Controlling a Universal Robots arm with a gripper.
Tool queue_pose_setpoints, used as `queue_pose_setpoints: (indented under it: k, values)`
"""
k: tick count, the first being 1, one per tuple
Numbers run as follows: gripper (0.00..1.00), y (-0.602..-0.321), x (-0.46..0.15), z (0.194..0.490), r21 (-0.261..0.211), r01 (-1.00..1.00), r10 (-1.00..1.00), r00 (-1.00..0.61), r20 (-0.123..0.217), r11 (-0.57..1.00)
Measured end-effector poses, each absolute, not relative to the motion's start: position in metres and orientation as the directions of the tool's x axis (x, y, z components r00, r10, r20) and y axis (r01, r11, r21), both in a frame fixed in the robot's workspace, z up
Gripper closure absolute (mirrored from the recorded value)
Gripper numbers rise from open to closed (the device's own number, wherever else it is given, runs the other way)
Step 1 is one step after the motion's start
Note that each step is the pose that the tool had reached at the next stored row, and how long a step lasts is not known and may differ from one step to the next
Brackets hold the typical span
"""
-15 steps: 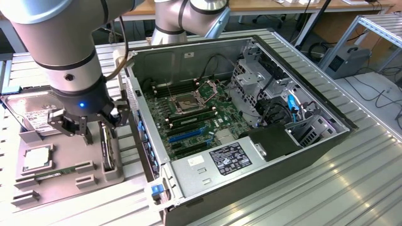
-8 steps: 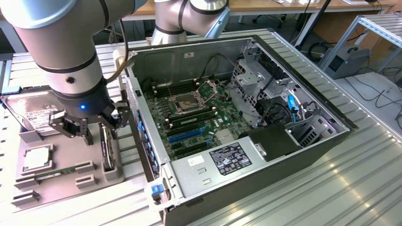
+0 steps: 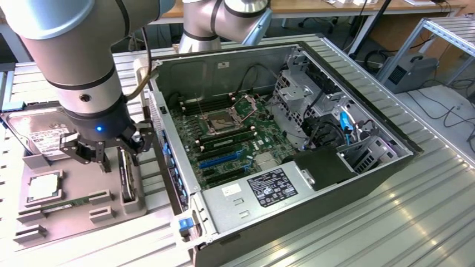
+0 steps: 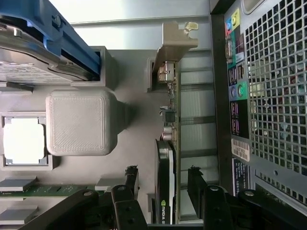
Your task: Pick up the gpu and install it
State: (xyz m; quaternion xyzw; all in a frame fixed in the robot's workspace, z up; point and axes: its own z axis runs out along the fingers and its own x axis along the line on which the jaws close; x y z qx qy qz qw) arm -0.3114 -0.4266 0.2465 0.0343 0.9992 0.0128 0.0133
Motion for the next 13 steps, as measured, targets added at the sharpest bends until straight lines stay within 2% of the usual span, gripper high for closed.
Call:
queue_pose_setpoints:
  k: [13]
  values:
    - [0.46, -0.4174, -0.3114, 0.2435, 0.027, 0.068, 0.069, -0.997, -0.026, 0.997]
